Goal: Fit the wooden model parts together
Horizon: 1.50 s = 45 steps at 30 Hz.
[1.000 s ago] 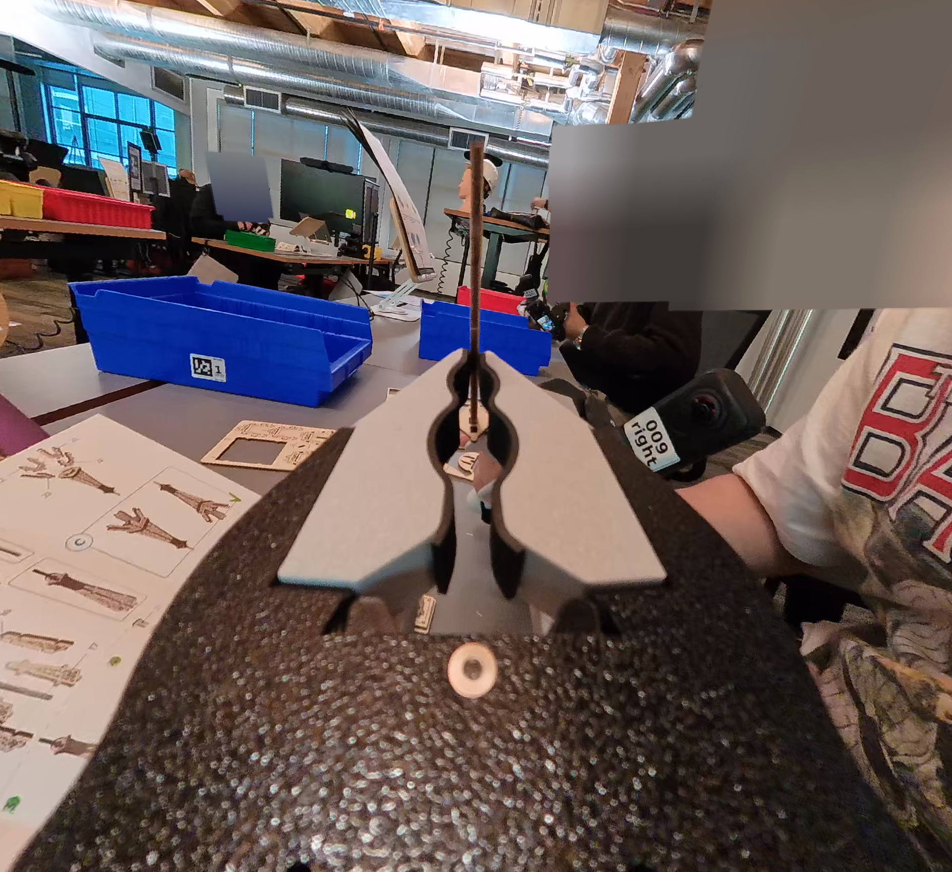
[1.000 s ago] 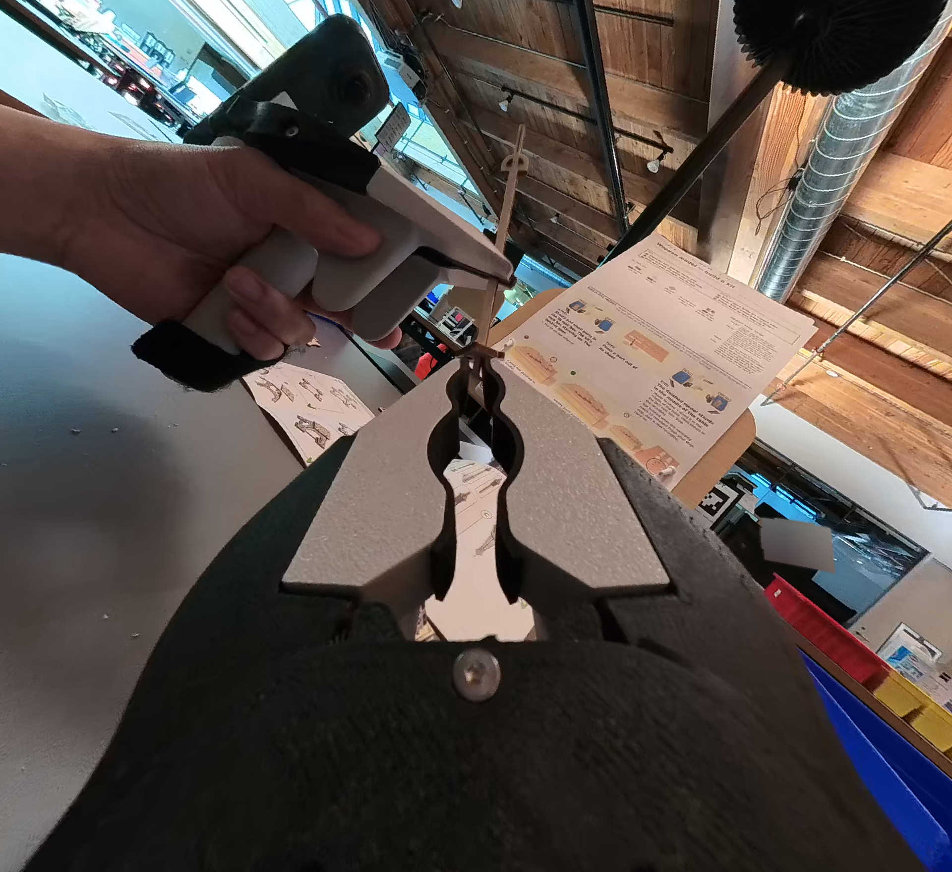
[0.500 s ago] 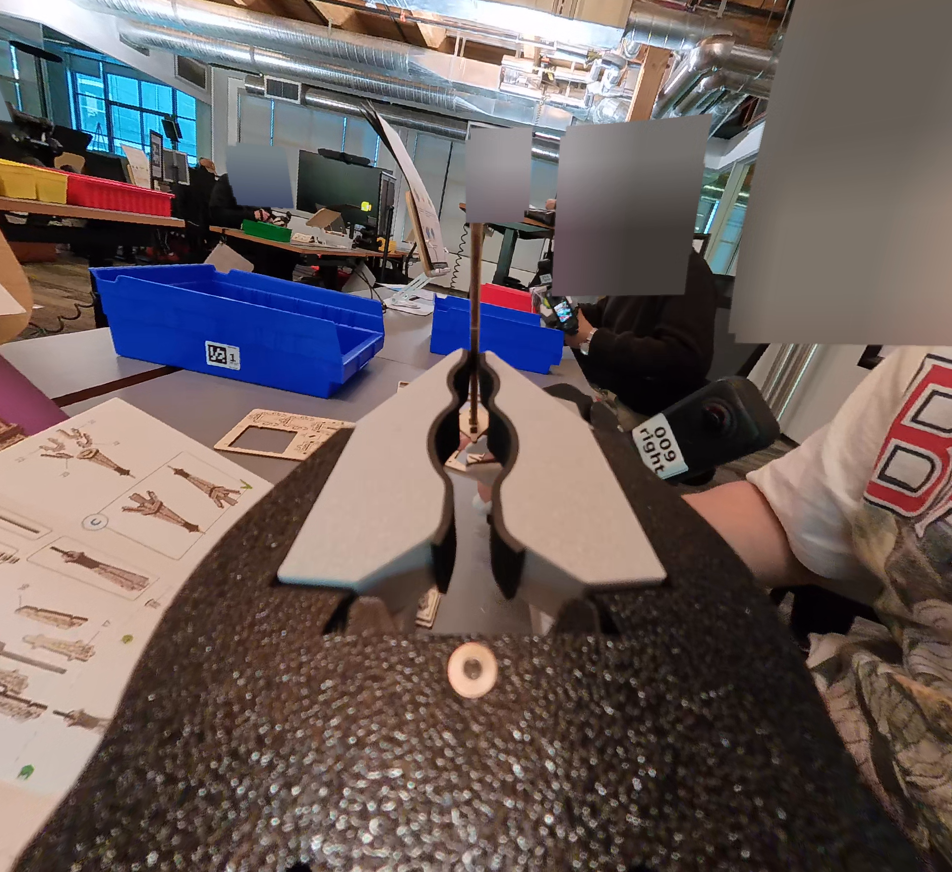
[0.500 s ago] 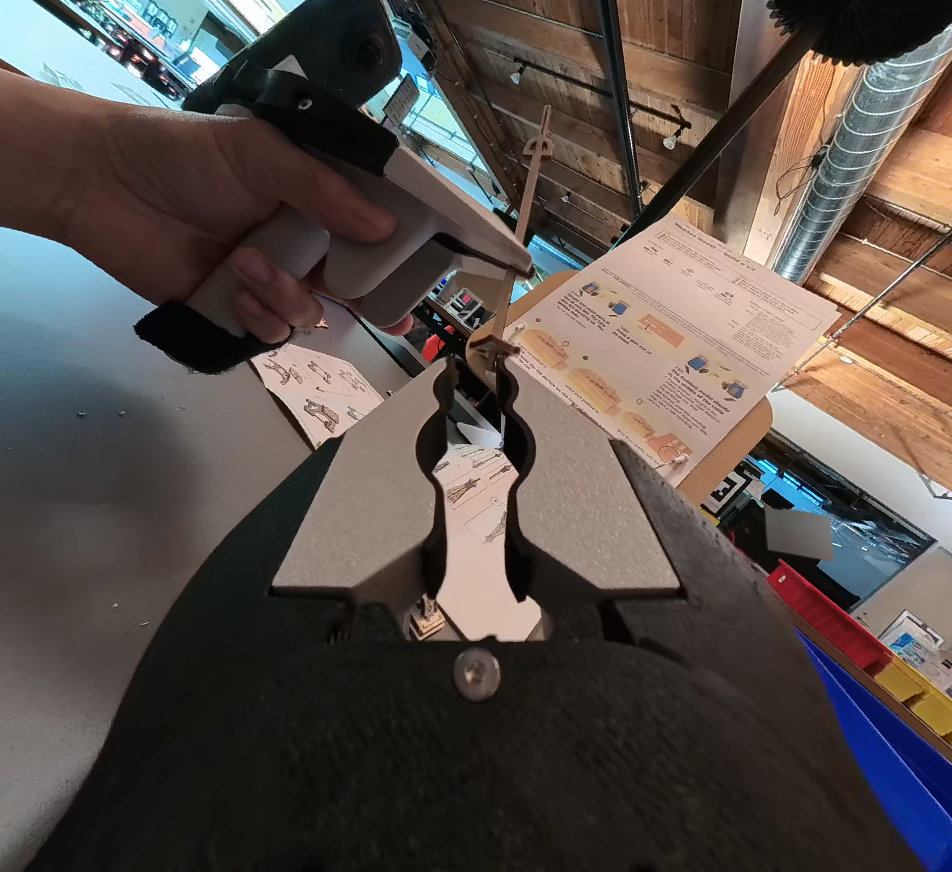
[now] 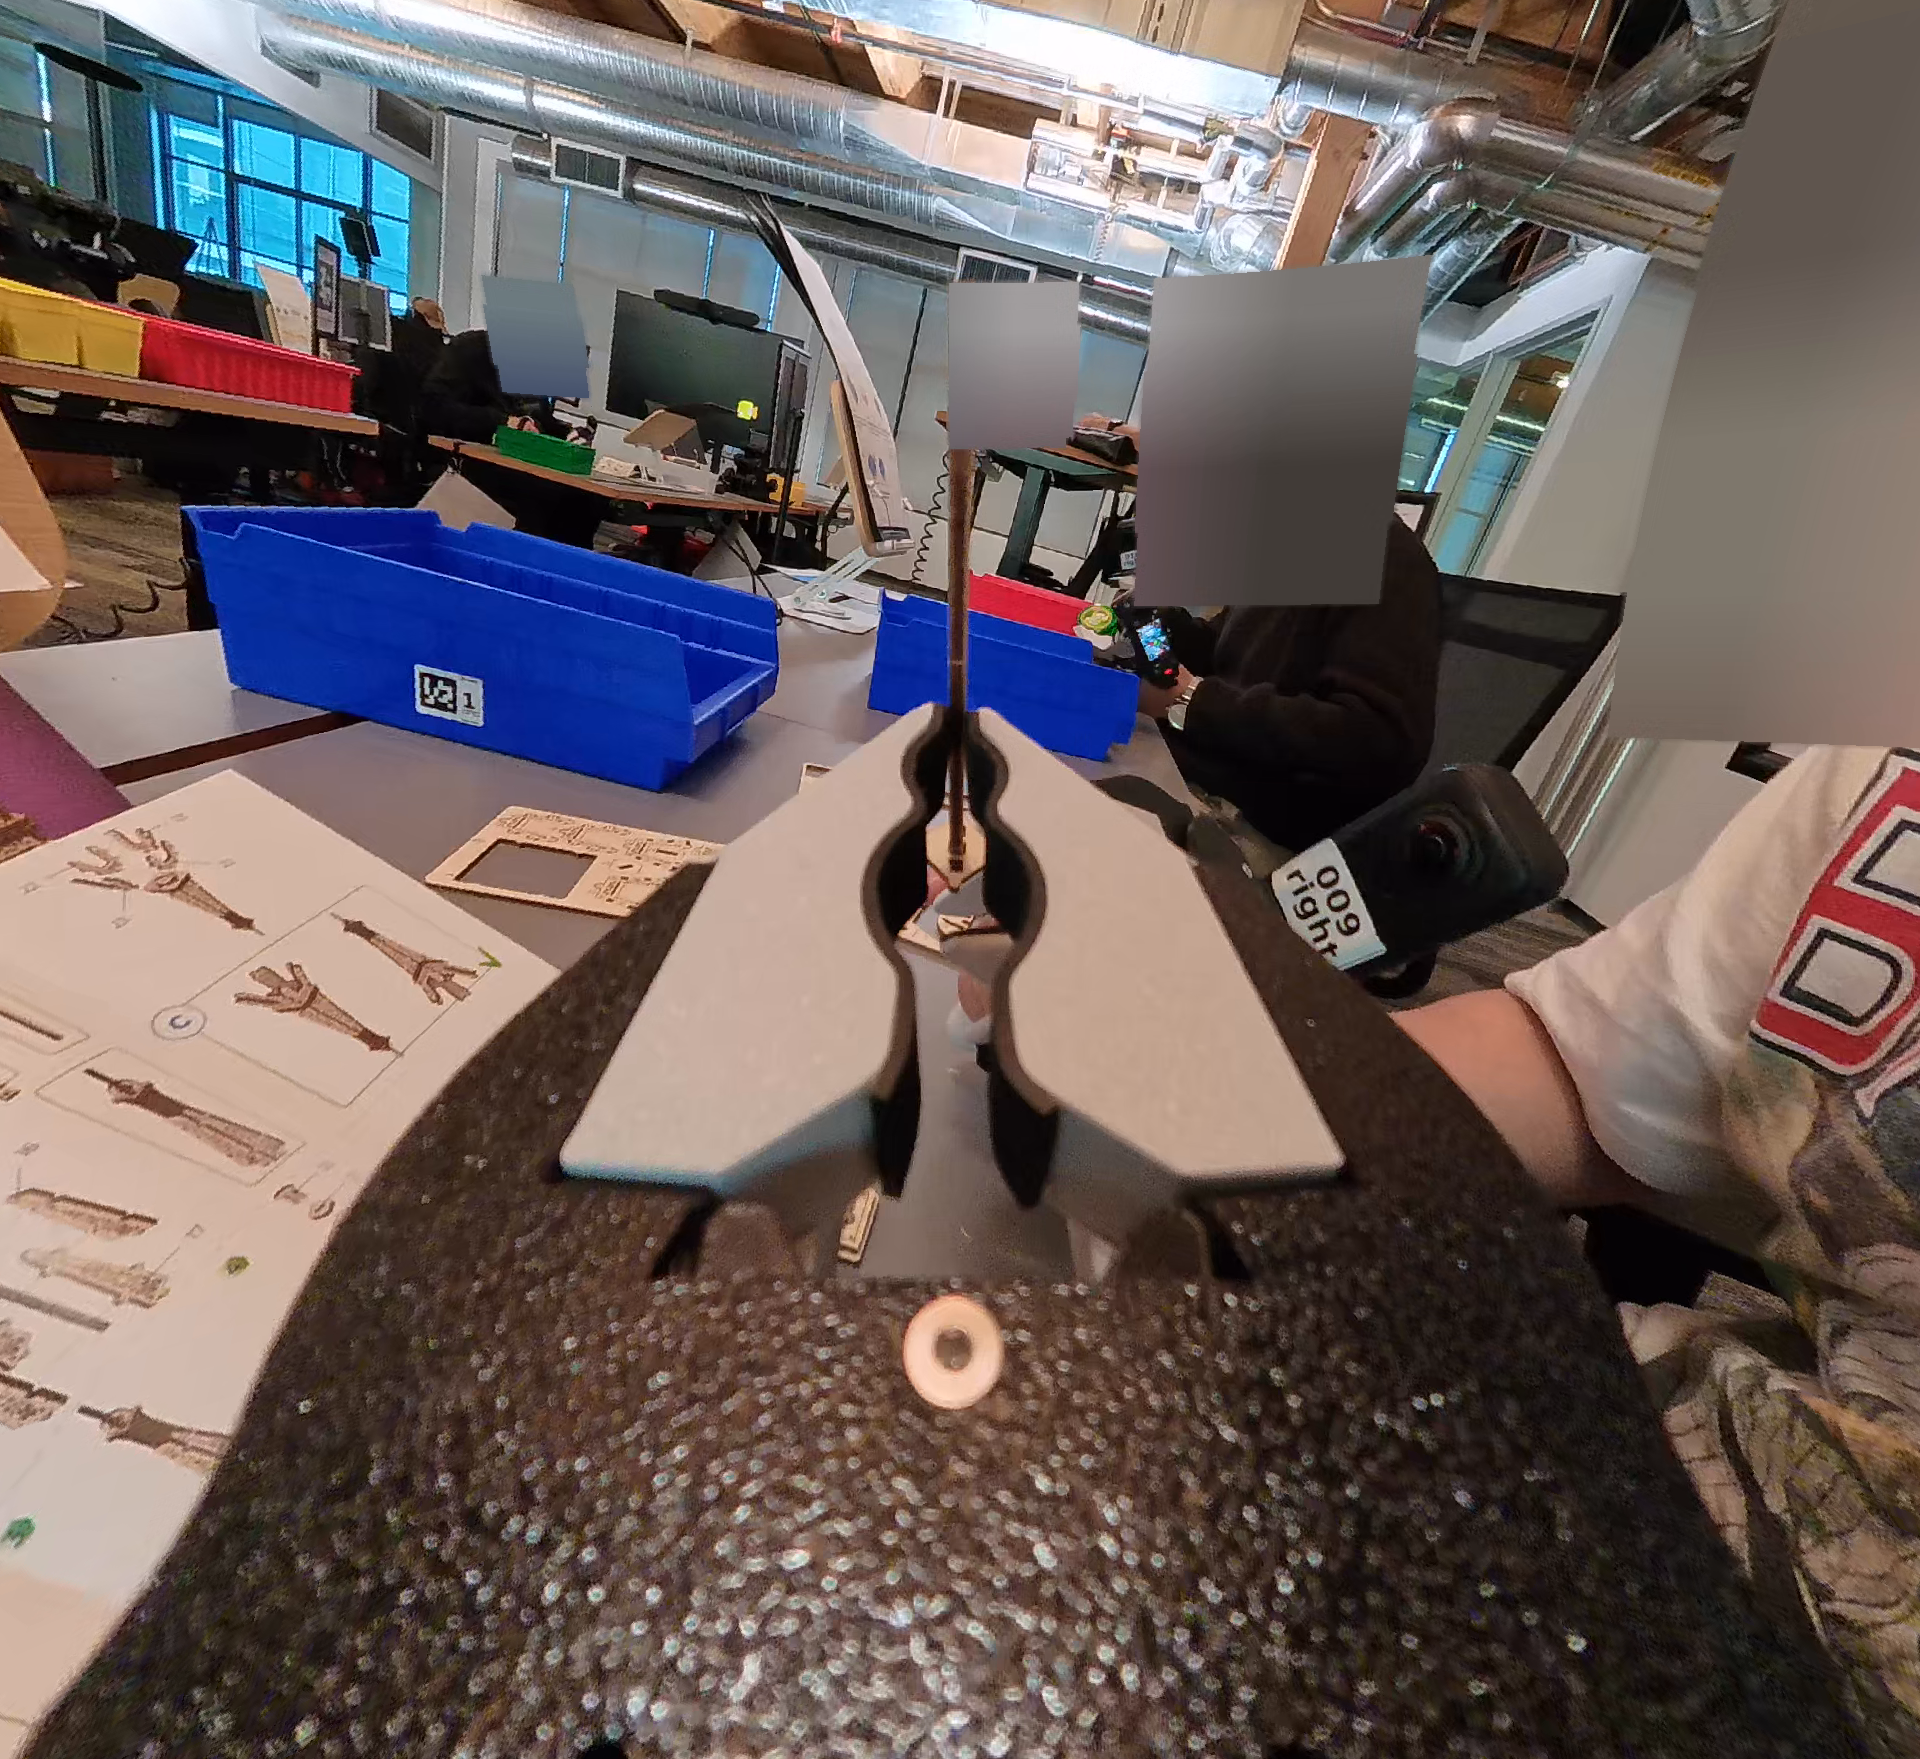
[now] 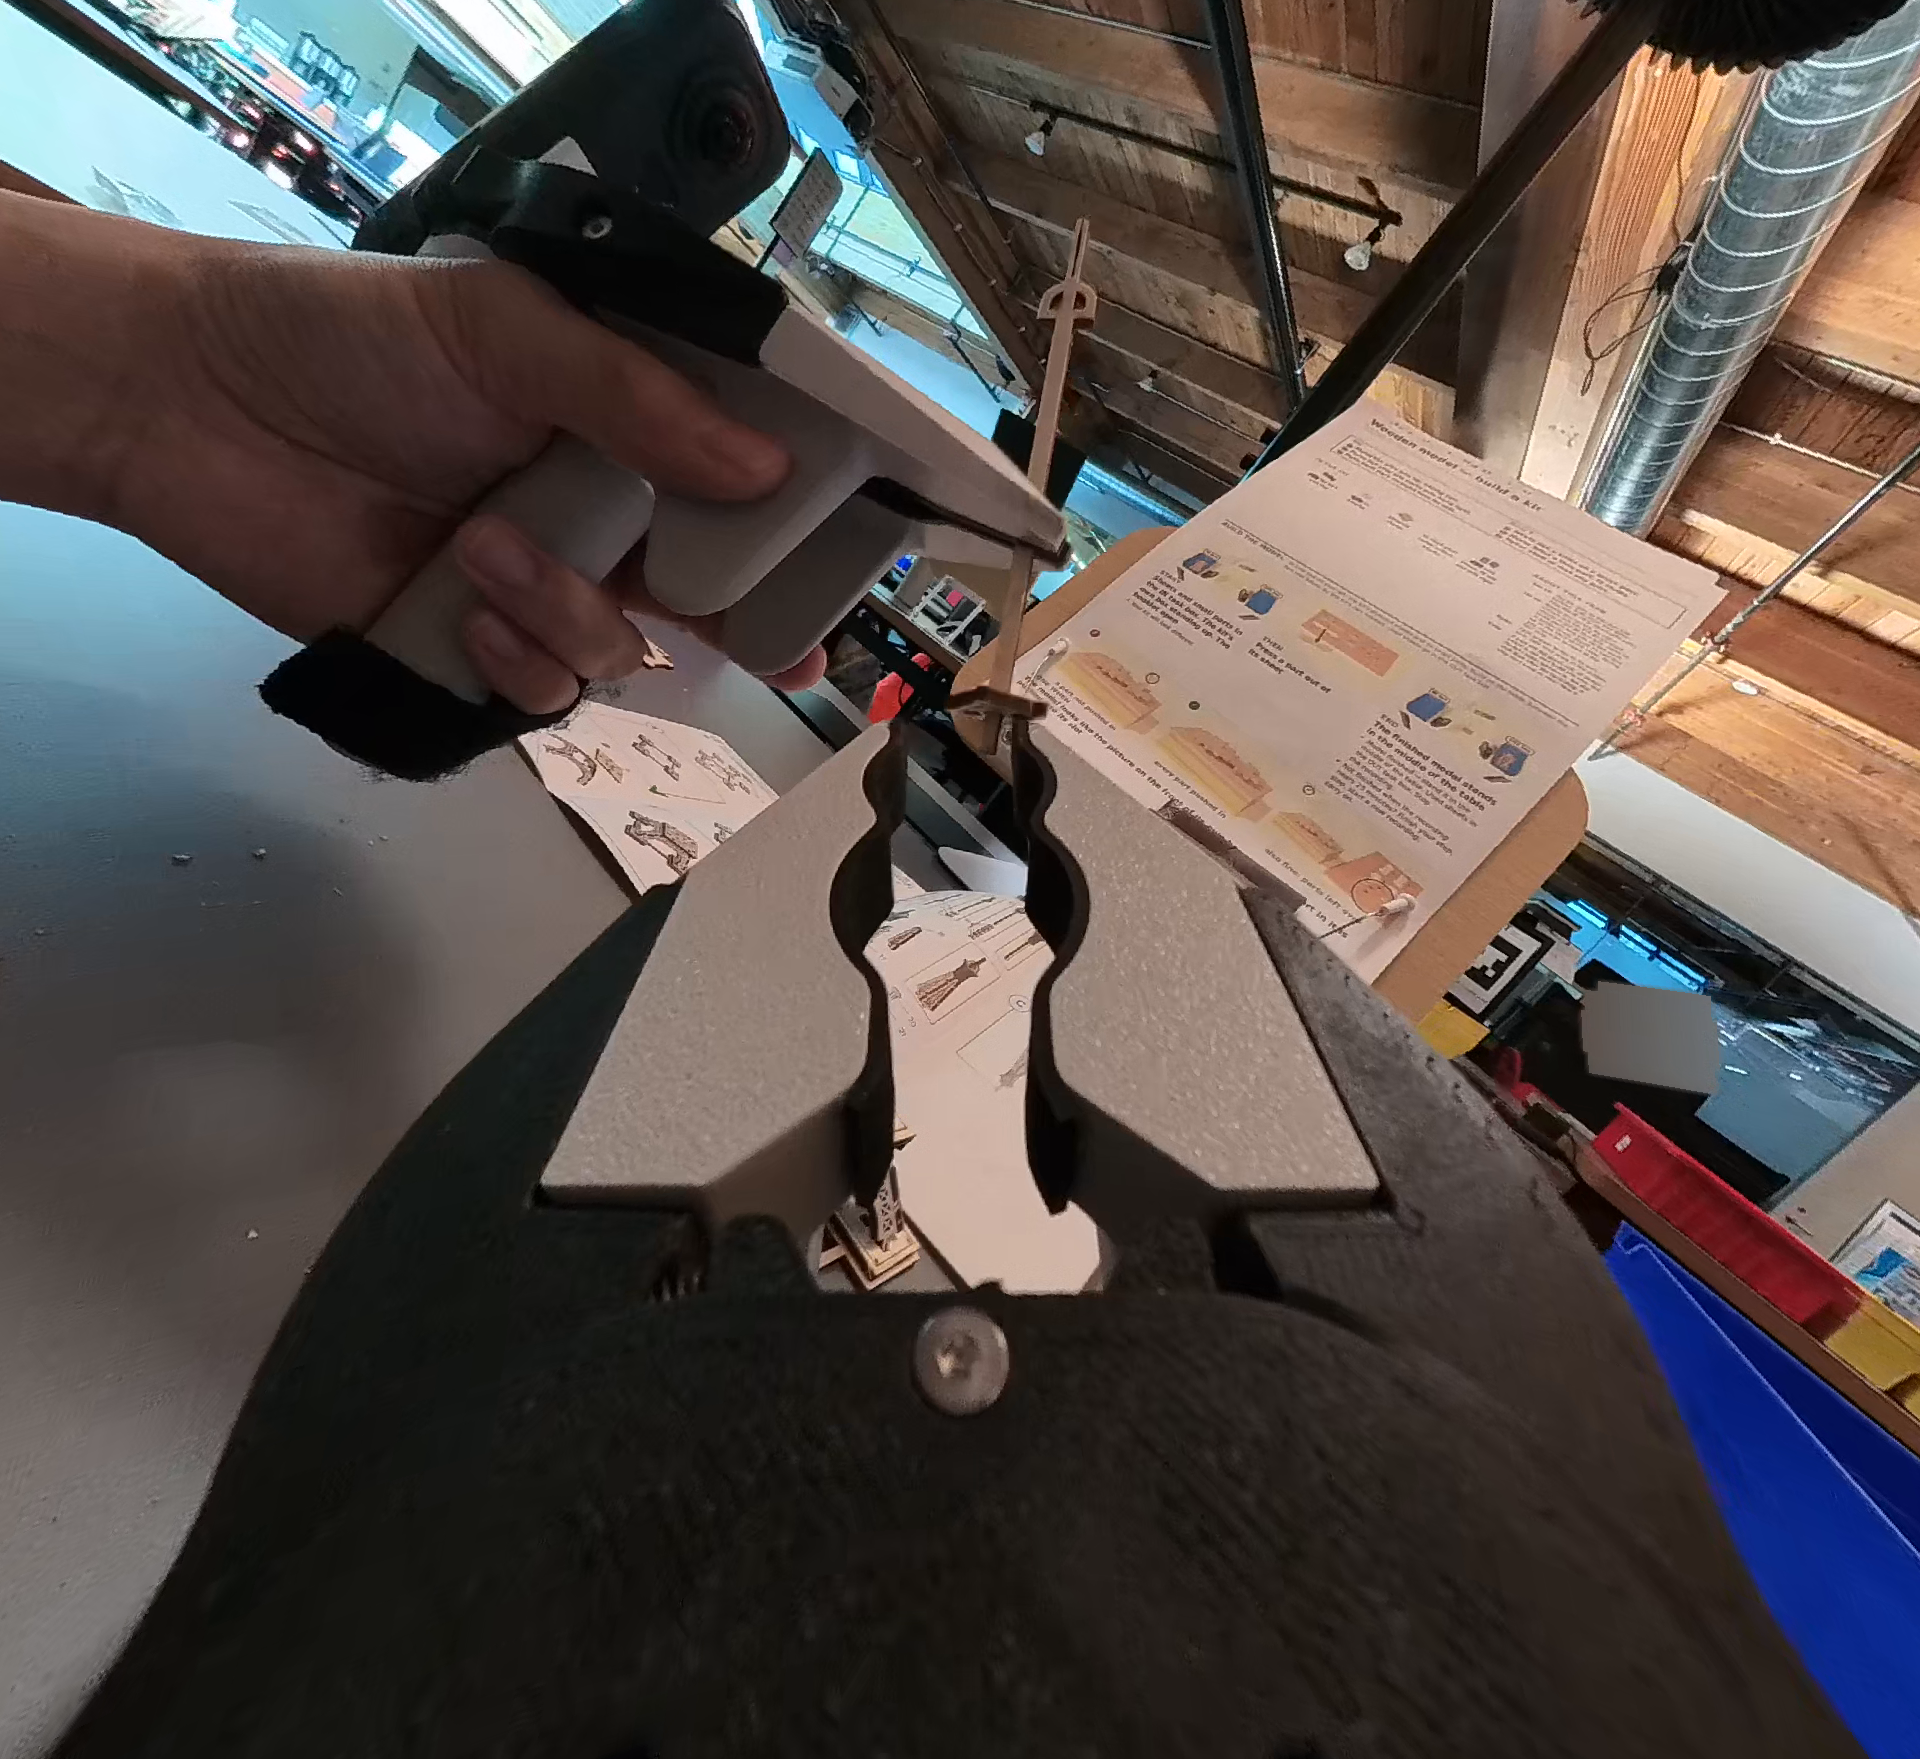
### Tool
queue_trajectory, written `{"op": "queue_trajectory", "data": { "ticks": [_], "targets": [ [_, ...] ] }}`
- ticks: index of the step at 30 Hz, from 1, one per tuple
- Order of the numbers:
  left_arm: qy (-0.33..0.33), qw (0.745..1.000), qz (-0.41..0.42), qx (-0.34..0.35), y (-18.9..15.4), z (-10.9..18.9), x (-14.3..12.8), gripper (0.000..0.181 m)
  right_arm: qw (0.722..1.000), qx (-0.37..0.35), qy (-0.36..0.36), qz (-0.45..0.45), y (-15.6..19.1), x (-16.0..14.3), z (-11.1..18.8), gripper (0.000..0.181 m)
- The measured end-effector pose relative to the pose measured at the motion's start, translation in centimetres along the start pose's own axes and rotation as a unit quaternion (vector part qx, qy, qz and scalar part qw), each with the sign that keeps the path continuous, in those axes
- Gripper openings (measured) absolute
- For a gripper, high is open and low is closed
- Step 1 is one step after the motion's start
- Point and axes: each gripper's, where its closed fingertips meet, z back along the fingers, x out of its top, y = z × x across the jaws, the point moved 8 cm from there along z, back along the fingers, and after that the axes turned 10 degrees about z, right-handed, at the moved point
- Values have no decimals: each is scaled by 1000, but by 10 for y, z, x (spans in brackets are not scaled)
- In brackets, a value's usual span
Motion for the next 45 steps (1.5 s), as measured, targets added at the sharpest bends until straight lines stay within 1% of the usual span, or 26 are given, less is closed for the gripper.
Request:
{"op": "queue_trajectory", "data": {
  "ticks": [1, 6, 10, 14, 18, 24, 27, 30, 34, 39, 44, 45],
  "targets": [
    [0, 1000, 0, 0, 0, 0, 0, 0, 1000, 0, 0, -2, 0, 0, 0, 17],
    [1, 1000, 0, 2, 0, 0, 0, 0, 1000, 0, 1, -4, 0, 0, 0, 18],
    [3, 1000, 1, 5, 1, 1, 0, 0, 1000, -2, 2, -13, -1, -1, 0, 22],
    [4, 1000, 1, 8, 2, 2, 0, 0, 999, -7, 1, -34, -3, -2, 0, 32],
    [12, 1000, 9, 13, 4, 2, -2, 0, 998, 16, 5, -63, -2, -3, 0, 49],
    [27, 999, 17, 18, 6, 1, -5, 0, 990, 31, 2, -136, -5, -6, -1, 55],
    [29, 999, 24, 16, 7, 0, -5, 0, 987, 37, 0, -159, -7, -7, 0, 47],
    [29, 999, 25, 17, 7, 0, -6, 0, 978, 66, -13, -198, -6, -8, 1, 32],
    [30, 999, 23, 20, 8, 1, -6, 0, 968, 58, -26, -244, -12, -10, 3, 25],
    [31, 999, 25, 20, 9, 0, -6, 0, 969, 72, -20, -237, -10, -11, 3, 22],
    [35, 999, 23, 16, 8, 0, -7, 0, 970, 74, -14, -230, -9, -11, 2, 12],
    [36, 999, 23, 16, 8, 0, -7, 0, 970, 75, -15, -231, -9, -11, 2, 12]
  ]
}}
